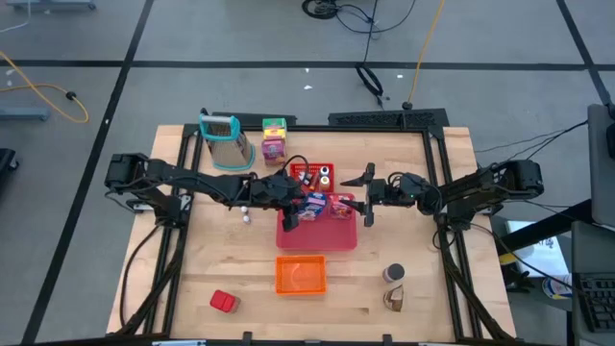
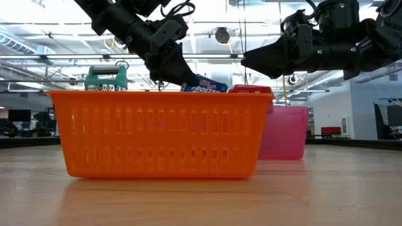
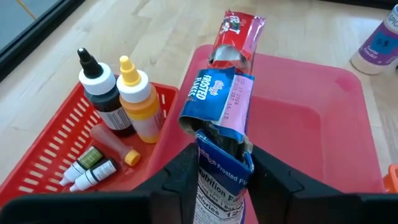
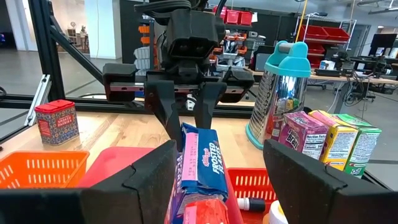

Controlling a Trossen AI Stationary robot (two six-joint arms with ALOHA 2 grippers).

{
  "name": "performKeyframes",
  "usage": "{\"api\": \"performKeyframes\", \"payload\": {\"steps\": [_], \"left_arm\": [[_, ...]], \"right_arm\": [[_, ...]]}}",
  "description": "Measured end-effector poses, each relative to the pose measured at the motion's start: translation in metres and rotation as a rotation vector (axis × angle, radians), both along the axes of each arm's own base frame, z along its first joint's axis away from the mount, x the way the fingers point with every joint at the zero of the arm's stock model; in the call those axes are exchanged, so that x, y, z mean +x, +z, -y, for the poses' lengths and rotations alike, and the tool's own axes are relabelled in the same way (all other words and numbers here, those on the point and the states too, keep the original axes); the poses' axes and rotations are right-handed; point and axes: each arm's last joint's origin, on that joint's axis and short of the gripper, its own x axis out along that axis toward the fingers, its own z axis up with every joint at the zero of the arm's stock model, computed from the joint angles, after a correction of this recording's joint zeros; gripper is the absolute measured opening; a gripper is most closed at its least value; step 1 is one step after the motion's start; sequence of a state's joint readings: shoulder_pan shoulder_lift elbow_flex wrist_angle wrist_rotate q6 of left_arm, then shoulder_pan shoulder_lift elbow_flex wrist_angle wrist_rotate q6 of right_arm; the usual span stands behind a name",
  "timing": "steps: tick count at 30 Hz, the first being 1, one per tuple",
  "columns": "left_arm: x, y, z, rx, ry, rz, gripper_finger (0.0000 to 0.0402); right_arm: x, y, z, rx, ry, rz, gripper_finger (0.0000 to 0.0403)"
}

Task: Pick & Place Kitchen Items
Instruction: Put the blue cereal box into the pink bin

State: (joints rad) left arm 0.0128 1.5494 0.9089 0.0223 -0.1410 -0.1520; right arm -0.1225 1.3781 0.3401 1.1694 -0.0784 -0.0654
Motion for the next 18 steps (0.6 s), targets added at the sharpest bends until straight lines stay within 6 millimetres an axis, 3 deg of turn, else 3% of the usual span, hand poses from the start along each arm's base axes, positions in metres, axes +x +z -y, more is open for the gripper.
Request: {"api": "performKeyframes", "payload": {"steps": [11,18], "left_arm": [[0.0014,0.0021,0.0,0.023,-0.015,0.022,0.012],[0.0018,0.0028,0.0006,0.034,-0.024,0.028,0.0162]], "right_arm": [[0.0,-0.0001,-0.0001,0.0,0.0,-0.001,0.0233],[0.0,-0.0007,0.0,0.001,0.0,-0.007,0.0233]]}}
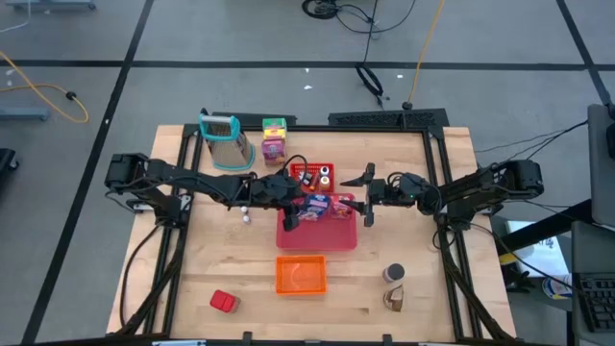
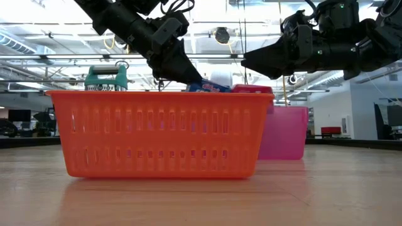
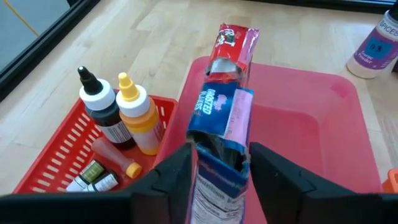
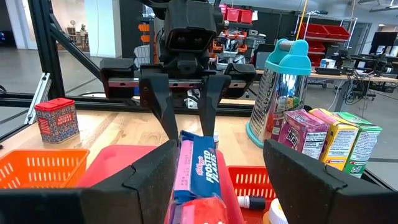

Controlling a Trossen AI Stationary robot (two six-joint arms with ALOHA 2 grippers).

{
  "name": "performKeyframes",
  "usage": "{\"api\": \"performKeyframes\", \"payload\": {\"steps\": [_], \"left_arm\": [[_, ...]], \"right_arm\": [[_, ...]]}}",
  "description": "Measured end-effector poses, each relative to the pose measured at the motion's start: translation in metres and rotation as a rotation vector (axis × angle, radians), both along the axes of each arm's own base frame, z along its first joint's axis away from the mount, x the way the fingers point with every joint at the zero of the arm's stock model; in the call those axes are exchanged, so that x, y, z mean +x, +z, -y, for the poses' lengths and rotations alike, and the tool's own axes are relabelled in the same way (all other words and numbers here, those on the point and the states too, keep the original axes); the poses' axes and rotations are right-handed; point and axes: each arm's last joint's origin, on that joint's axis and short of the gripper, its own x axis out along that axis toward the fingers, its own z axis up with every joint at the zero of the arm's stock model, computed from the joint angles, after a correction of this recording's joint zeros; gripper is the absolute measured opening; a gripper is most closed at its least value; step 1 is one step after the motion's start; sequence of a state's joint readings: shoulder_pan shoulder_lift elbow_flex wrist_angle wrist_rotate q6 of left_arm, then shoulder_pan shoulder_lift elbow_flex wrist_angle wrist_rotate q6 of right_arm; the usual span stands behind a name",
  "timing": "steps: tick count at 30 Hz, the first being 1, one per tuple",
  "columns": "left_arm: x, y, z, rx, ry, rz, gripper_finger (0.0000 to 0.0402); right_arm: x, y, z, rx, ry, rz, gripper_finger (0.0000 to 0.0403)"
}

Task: Pick & Place Kitchen Items
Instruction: Put the blue cereal box into the pink bin

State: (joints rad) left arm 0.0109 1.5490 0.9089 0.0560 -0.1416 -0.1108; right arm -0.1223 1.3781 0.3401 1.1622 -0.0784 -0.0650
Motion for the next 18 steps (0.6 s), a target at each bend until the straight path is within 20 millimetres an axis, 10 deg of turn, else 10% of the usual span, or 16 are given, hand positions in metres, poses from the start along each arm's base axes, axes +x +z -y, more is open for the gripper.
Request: {"api": "performKeyframes", "payload": {"steps": [18], "left_arm": [[-0.0014,-0.0007,-0.0018,0.075,0.024,-0.025,0.0202]], "right_arm": [[-0.0001,-0.0003,0.0,0.0,0.0,-0.002,0.0233]]}}
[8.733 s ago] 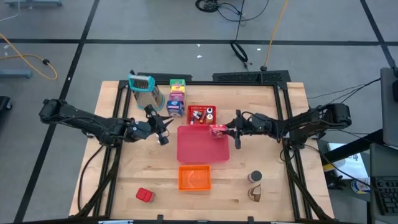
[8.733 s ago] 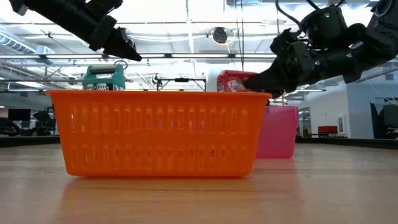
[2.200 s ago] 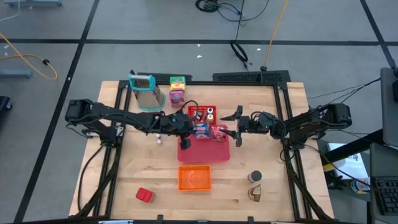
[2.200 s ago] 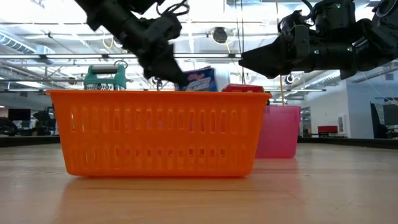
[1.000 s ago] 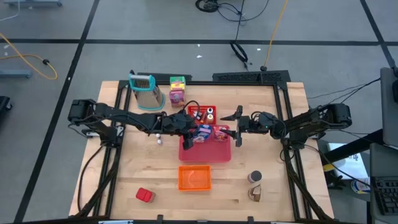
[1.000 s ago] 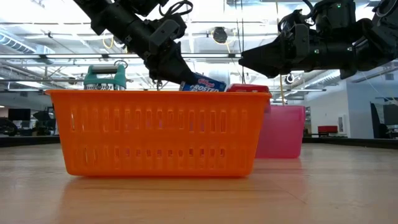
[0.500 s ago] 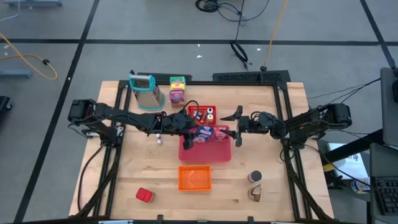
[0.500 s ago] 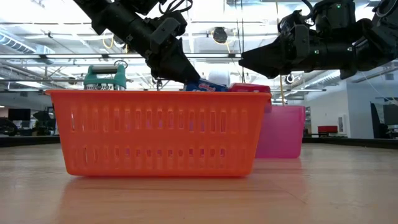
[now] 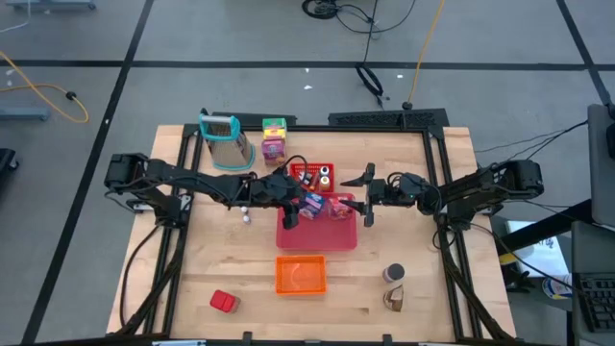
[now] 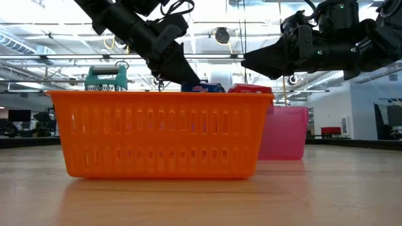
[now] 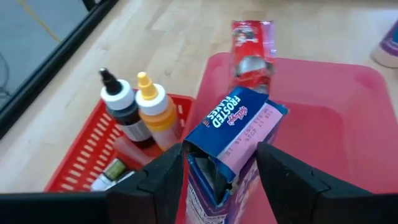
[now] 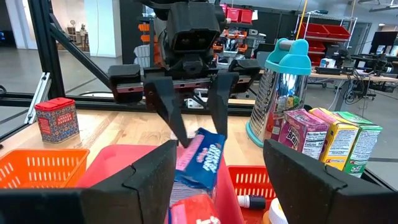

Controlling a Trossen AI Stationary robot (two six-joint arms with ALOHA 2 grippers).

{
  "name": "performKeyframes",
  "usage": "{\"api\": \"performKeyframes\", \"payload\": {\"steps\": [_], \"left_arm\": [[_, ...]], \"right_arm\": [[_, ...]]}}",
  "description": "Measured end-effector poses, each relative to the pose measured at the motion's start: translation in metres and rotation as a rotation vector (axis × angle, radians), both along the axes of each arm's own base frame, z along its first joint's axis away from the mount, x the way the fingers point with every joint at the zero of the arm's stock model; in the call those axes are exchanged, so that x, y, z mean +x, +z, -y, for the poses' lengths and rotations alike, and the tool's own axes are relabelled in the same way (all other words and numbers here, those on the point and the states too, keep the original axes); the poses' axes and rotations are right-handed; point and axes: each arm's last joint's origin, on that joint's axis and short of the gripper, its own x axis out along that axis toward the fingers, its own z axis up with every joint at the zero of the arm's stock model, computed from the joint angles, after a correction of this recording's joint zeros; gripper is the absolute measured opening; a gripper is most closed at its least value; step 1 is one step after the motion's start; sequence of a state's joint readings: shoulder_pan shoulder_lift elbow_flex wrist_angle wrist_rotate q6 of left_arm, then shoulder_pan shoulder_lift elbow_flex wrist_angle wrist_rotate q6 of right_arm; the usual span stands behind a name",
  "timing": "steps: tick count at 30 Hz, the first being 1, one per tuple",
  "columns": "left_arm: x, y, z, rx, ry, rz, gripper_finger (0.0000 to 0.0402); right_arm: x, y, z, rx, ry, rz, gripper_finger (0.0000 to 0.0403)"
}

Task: Pick & Place Kitchen Items
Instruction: Put the blue cereal box into the pink bin, then put the violet cereal box into the pink bin

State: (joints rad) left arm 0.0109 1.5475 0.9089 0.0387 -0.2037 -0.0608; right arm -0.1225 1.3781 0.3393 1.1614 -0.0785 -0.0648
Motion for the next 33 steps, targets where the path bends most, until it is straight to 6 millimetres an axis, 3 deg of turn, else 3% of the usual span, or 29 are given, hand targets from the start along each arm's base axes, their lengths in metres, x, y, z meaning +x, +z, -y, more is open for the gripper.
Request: {"api": "performKeyframes", "payload": {"steps": [5,13,21,33], "left_arm": [[-0.003,0.005,-0.001,0.029,0.026,0.007,0.0202],[-0.015,0.03,-0.003,0.081,0.069,0.077,0.0202],[-0.035,0.037,-0.023,0.3,0.434,-0.018,0.0202],[-0.057,0.02,-0.069,0.092,0.68,-0.138,0.0202]], "right_arm": [[0.0,0.0,0.0,0.0,0.0,-0.002,0.0233],[0.0,-0.001,0.0,0.001,0.0,-0.01,0.0233],[0.0,-0.002,0.0,0.002,0.0,-0.016,0.0233],[0.0,-0.002,0.0,0.002,0.0,-0.023,0.0233]]}}
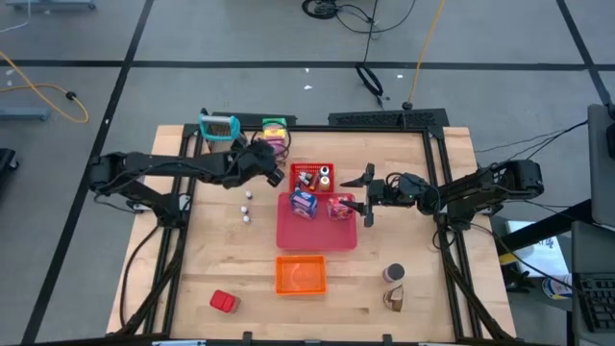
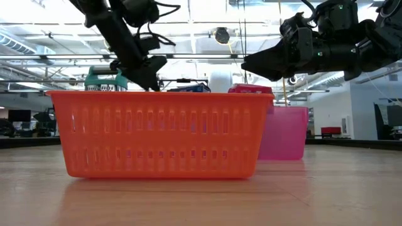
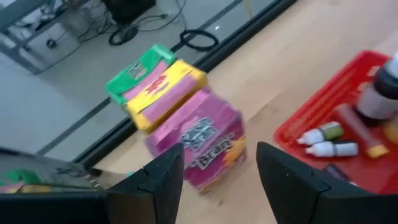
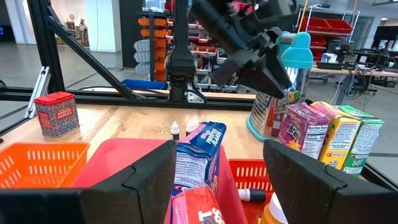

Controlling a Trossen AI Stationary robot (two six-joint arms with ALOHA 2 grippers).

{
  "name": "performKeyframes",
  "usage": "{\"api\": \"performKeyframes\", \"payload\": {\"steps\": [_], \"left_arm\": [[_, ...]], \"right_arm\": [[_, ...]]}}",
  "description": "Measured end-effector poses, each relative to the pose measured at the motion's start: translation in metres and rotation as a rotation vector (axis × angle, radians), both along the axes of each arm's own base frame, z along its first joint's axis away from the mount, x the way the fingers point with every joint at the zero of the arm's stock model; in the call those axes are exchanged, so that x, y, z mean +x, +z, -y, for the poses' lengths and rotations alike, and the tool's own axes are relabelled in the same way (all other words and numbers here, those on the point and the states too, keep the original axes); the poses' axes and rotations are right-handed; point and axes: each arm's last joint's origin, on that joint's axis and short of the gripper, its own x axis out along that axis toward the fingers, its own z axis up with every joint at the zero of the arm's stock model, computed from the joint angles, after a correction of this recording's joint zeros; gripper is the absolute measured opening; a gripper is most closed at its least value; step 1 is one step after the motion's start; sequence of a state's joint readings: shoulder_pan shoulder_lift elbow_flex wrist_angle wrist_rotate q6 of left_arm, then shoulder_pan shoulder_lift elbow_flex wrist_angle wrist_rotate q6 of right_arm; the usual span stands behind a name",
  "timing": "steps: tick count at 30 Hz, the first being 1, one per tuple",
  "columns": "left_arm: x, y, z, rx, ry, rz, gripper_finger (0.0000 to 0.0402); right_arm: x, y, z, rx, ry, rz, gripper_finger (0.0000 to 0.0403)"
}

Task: Pick & Place Kitchen Items
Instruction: Put the violet cereal box into the pink bin

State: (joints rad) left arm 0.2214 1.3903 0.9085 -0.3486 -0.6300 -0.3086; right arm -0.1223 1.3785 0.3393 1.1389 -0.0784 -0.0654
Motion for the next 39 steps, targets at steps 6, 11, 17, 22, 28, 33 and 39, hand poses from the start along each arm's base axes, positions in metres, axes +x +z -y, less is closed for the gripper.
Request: {"api": "performKeyframes", "payload": {"steps": [6,11,17,22,28,33,39], "left_arm": [[-0.005,-0.004,-0.014,0.005,0.029,-0.058,0.0202],[-0.006,-0.01,-0.02,-0.047,-0.018,-0.101,0.0203],[-0.008,-0.02,-0.028,-0.067,-0.009,-0.162,0.0203],[-0.009,-0.029,-0.033,-0.07,0.006,-0.18,0.0202],[-0.008,-0.034,-0.037,-0.053,-0.001,-0.168,0.0202],[-0.005,-0.033,-0.038,-0.044,-0.023,-0.154,0.0202],[-0.006,-0.033,-0.038,-0.049,-0.023,-0.152,0.0156]], "right_arm": [[0.0,0.0,0.0,0.0,0.0,0.0,0.0233],[0.0,0.0,0.0,0.0,0.0,0.0,0.0233],[0.0,0.0,0.0,0.0,0.0,0.0,0.0233],[0.0,0.0,0.0,0.0,-0.001,0.001,0.0233],[0.0,0.0,0.0,0.001,-0.004,-0.001,0.0233],[0.0,-0.001,0.0,0.001,-0.004,-0.007,0.0233],[0.0,-0.001,0.0,0.001,-0.004,-0.006,0.0233]]}}
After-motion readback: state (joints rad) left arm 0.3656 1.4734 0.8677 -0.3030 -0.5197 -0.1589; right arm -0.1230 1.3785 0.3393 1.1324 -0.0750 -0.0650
